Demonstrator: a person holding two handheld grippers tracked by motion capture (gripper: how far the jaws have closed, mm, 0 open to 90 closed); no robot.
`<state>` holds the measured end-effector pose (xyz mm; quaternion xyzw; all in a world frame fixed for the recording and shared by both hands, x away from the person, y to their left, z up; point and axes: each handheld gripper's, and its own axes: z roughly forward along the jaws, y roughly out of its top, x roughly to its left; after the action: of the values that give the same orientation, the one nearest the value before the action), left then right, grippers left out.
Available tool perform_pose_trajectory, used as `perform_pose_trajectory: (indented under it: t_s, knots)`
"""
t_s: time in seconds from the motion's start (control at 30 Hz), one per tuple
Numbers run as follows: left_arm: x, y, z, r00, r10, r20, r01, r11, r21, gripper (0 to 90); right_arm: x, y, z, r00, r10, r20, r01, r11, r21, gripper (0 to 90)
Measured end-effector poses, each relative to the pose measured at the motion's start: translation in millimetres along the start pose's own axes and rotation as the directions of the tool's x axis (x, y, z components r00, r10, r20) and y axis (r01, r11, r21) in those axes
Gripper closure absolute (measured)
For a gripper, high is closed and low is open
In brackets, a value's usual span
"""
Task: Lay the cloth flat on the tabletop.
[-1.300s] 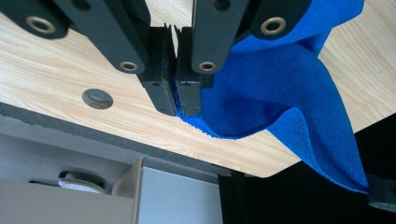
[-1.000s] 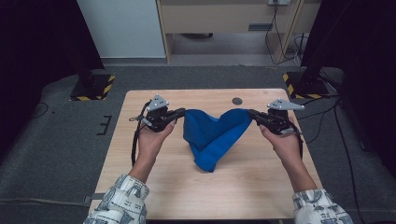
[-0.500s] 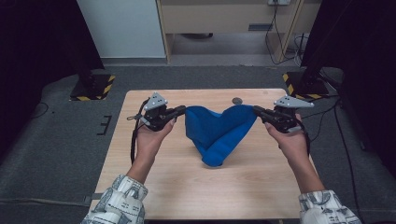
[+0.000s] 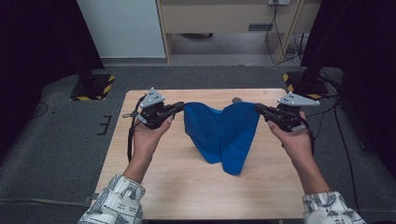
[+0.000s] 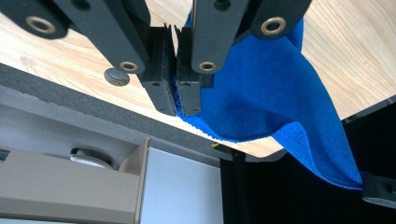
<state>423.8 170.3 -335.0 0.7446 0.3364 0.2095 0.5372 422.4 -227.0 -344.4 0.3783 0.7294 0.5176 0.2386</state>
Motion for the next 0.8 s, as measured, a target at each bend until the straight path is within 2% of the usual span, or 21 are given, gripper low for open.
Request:
perform_pose_trajectory:
  t_s: [0.33, 0.63, 0.8]
  knots:
    - [2.4, 0.8, 1.5, 1.0000, 0.001, -0.002, -0.001, 1.0000, -0.001, 88.7, -3.9, -1.5, -2.1, 1.0000, 0.003, 0.006, -0.003, 1.000, 0.000, 86.9]
    - [8.8, -14.8, 10.3, 1.0000, -0.004, -0.005, 0.004, 0.9995, 0.030, 88.7, -8.6, -14.9, 11.0, 0.9999, 0.007, 0.012, -0.008, 1.000, 0.027, 86.9]
    - [9.6, -18.9, 6.1, 0.9999, -0.009, -0.009, 0.009, 0.9997, 0.022, 88.7, -8.4, -20.2, 12.8, 0.9998, 0.016, 0.008, -0.016, 1.000, 0.026, 87.0]
